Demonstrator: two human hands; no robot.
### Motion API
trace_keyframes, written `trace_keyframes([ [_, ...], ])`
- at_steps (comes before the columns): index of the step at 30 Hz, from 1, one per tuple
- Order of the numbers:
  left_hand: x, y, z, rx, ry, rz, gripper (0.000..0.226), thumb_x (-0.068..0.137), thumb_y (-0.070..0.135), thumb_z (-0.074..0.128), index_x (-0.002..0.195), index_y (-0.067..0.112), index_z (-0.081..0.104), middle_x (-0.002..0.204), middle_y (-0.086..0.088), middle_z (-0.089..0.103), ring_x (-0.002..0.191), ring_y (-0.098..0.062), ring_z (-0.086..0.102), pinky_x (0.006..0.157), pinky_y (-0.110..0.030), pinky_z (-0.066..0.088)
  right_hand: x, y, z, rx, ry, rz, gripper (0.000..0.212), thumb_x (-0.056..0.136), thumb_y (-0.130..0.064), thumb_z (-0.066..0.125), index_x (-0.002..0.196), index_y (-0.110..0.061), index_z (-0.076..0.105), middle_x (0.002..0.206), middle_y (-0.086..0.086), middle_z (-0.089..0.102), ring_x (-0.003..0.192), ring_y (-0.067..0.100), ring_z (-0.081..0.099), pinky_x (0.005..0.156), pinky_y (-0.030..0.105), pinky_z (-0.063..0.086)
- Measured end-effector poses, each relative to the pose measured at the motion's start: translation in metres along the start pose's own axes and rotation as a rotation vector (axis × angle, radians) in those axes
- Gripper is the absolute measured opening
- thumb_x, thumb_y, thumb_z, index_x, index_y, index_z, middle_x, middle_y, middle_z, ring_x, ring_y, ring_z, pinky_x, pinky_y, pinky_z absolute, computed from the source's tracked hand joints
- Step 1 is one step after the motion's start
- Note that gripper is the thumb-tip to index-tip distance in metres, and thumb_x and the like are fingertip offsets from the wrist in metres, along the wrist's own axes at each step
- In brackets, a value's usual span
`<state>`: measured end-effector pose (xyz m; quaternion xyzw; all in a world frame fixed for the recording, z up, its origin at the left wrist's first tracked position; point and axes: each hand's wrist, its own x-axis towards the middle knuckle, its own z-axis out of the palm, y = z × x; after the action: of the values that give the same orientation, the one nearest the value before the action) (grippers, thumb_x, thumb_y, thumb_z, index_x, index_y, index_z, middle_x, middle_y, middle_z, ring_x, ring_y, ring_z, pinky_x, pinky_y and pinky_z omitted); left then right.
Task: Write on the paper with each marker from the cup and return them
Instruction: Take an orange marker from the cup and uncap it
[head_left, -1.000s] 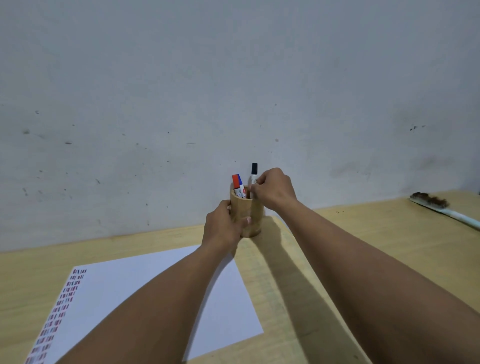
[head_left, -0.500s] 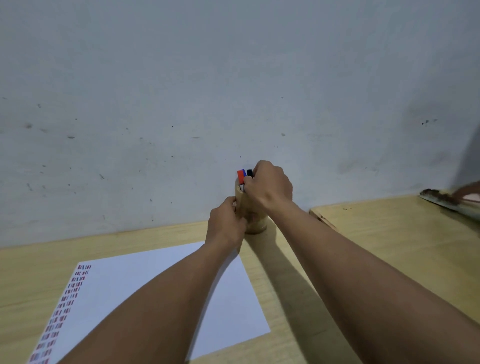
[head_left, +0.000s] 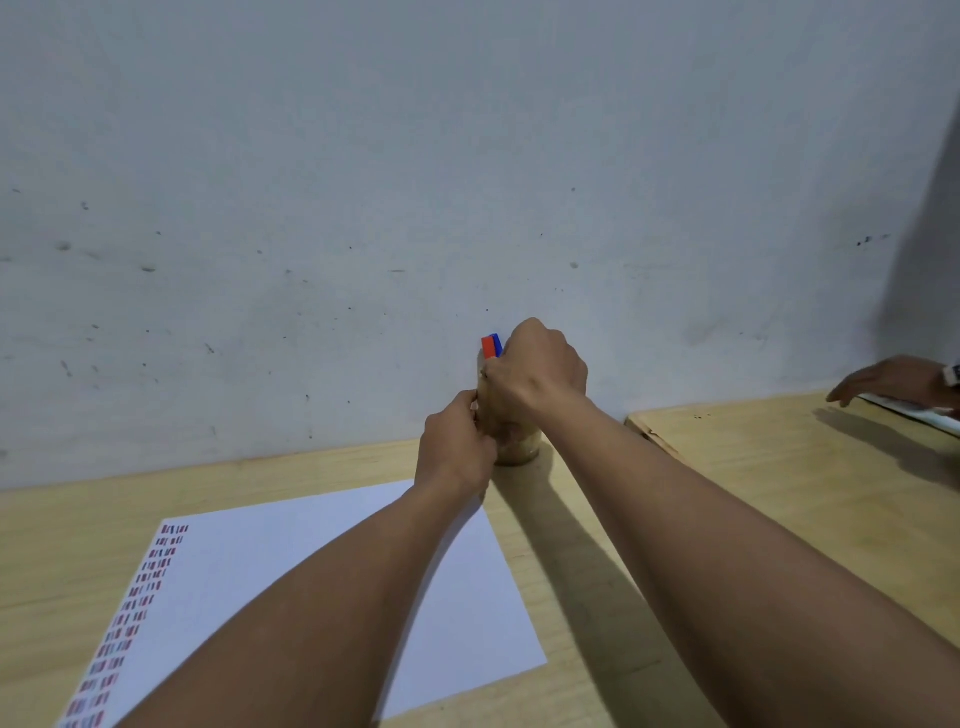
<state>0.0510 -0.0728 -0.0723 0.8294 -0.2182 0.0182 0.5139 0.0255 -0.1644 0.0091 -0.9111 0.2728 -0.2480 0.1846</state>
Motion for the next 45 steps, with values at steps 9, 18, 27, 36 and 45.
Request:
trace_keyframes([
  [9,-0.001,0.002,0.0,0.054,-0.004,-0.001,0.045,0.083,0.002,0.054,0.126,0.016,0.061,0.111,-0.004,0.072,0.101,-0.025,0.068,0.088,-0.041,0.058,-0.005,-0.003,-0.004,0.126,0.06,-0.055,0.019,0.085,-0.025,0.062,0.076,-0.009,0.06,0.077,0.004,0.065,0.071,0.029,0.063,0.054,0.031,0.04],
  [18,-0.007,0.009,-0.04,0.124,0.067,-0.015,0.055,0.086,0.015,0.07,0.139,0.013,0.054,0.124,-0.006,0.067,0.114,-0.026,0.063,0.096,-0.037,0.052,-0.02,-0.033,-0.034,0.298,0.171,-0.293,0.015,0.092,-0.024,0.054,0.1,-0.011,0.058,0.083,0.001,0.067,0.072,0.026,0.064,0.065,0.04,0.054],
  [27,-0.041,0.048,-0.161,-0.142,0.366,0.066,0.032,0.091,0.021,0.058,0.121,0.024,0.07,0.1,0.004,0.074,0.092,-0.014,0.067,0.075,-0.018,0.047,-0.059,-0.072,-0.06,0.291,0.059,-0.428,0.015,0.098,-0.028,0.062,0.106,-0.019,0.071,0.098,-0.003,0.071,0.085,0.018,0.065,0.075,0.038,0.054],
  [36,-0.088,0.05,-0.22,-0.242,0.21,0.076,0.01,0.088,0.027,0.071,0.094,0.023,0.077,0.082,0.001,0.077,0.08,-0.016,0.074,0.086,-0.044,0.059,-0.113,-0.099,-0.062,0.265,-0.032,-0.461,0.011,0.095,-0.025,0.065,0.102,-0.027,0.074,0.101,-0.011,0.072,0.092,0.017,0.066,0.078,0.036,0.054],
  [45,-0.118,0.05,-0.247,-0.431,0.254,-0.013,0.009,0.092,0.015,0.066,0.091,0.011,0.074,0.087,-0.006,0.077,0.08,-0.015,0.071,0.083,-0.04,0.062,-0.177,-0.143,-0.058,0.647,-0.103,-0.066,0.052,0.092,-0.056,0.059,0.07,-0.009,0.061,0.067,0.006,0.064,0.06,0.024,0.057,0.057,0.036,0.05],
])
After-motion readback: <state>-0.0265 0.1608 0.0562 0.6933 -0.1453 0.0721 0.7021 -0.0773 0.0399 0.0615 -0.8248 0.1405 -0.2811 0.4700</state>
